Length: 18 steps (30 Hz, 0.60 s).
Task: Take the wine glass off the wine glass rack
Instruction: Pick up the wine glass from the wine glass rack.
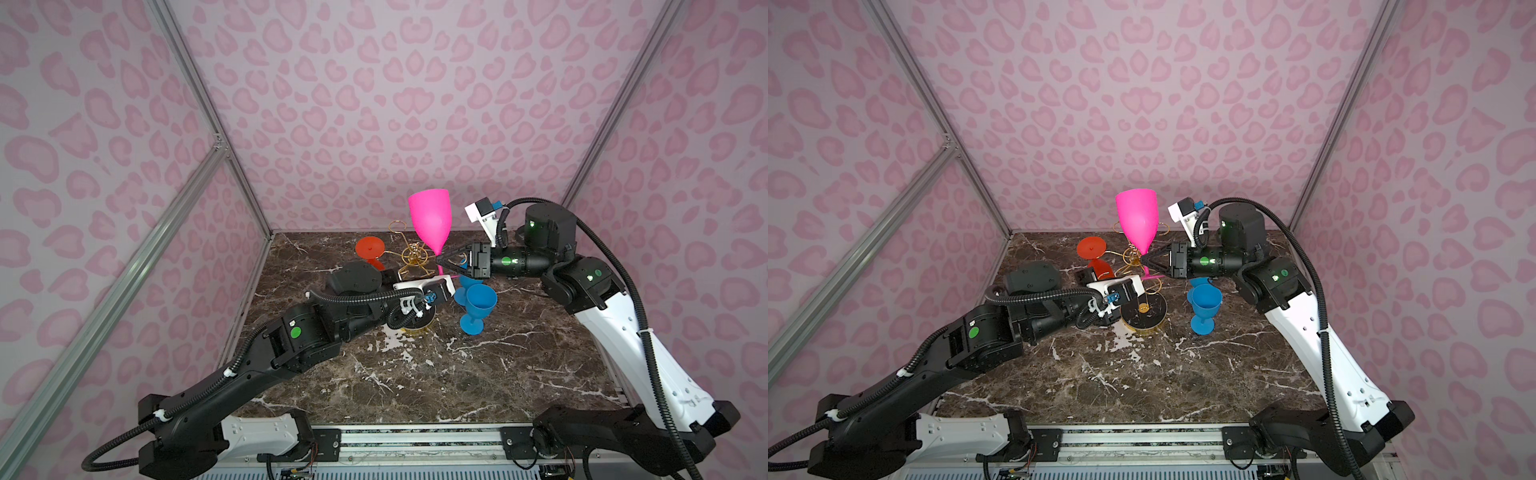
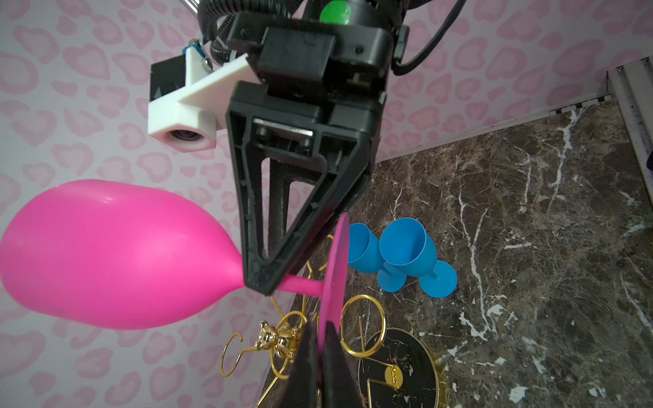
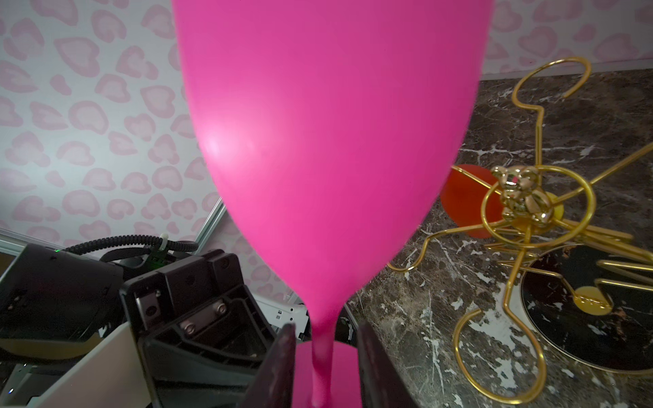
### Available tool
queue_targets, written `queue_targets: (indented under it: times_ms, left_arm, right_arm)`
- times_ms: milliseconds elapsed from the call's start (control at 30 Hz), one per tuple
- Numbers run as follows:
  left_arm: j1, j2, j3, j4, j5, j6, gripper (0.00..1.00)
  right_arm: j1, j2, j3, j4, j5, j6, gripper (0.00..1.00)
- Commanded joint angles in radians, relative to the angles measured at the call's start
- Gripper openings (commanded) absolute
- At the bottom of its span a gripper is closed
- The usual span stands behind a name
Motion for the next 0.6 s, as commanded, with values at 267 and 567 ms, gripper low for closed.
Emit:
queue_targets:
  times_ms: [267, 567]
  left_arm:
    - [-0.042, 0.017, 0.006, 0.021, -0.046, 0.054, 0.04]
    - [-0.051, 0.008, -0.022, 0.07, -0.032, 0.025, 0.18]
  right_arm:
    - [0.014, -0.022, -0.057, 0.055, 0.02, 0.019, 0.22]
    - [0.016, -0.036, -0.072, 0.064, 0.048, 0.015, 0.03]
